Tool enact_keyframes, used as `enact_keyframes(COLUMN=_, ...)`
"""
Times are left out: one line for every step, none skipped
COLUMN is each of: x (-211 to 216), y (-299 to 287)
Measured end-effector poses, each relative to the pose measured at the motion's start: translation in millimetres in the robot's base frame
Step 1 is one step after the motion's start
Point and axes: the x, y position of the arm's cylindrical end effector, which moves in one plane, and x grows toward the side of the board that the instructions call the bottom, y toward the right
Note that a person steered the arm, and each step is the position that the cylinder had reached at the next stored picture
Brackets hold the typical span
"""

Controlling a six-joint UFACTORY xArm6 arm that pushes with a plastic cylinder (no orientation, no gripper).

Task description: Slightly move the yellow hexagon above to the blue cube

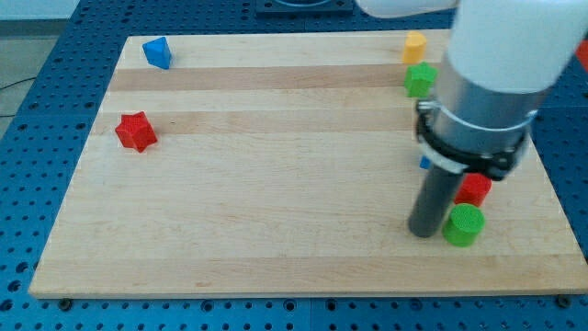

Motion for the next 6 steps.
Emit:
enact_keyframes(x=-28, y=-50)
enact_keyframes(x=-85, y=-5)
enact_keyframes(x=-103, y=40)
enact_keyframes(x=-103, y=58)
enact_keyframes(x=-130, y=-8)
enact_keyframes(x=-169, y=11)
